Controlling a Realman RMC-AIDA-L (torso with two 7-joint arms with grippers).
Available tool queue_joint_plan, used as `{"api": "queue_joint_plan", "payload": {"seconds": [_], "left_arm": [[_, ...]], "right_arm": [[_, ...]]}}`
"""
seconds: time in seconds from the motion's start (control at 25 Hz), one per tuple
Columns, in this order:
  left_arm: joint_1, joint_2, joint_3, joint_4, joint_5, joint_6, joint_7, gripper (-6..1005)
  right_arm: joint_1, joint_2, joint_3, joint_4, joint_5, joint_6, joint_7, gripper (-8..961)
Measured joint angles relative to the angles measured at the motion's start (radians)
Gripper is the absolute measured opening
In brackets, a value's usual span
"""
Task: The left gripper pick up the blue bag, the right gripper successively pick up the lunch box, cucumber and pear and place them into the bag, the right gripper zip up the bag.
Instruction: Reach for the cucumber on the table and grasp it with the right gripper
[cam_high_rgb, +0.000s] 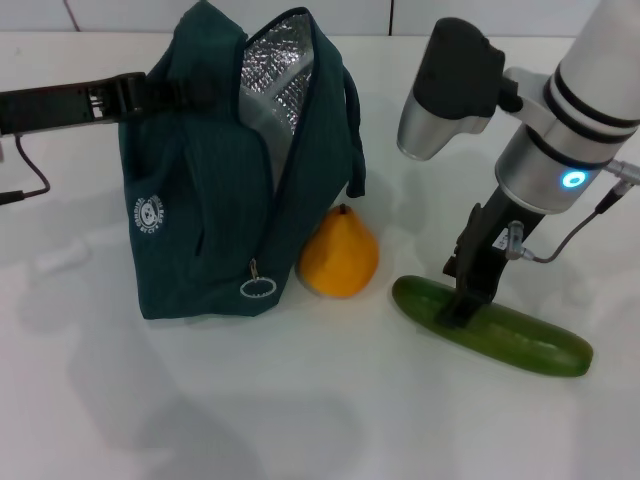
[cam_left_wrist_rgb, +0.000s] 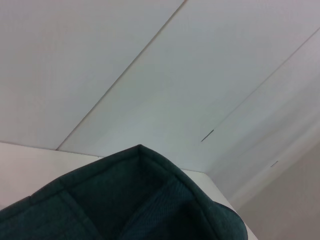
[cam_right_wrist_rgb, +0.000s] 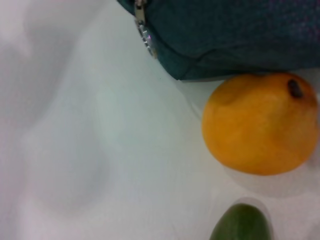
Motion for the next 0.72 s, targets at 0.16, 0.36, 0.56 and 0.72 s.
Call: {"api": "queue_joint_plan", "payload": {"seconds": [0.16,0.36,0.56,0.72], "left_arm": [[0.000,0.000,0.000,0.000,0.000,0.000,0.000,75],[0.000,-0.003,0.000,0.000,-0.001,0.001,0.000,75],[-0.002,-0.003,0.000,0.000,-0.001,0.001,0.000,76],[-0.003,-0.003,0.000,0.000,-0.001,0.001,0.000,76]], "right_arm": [[0.007,0.000,-0.034,0.024,0.016,0.023,0.002,636],[0.010,0.000,-0.055,0.049,0.026,0.039,0.003,634],[0.010,0.000,-0.066,0.052,0.026,0.052,0.003,633],[0.010,0.000,-0.082,0.062,0.027,0.066,0.003,631]]}}
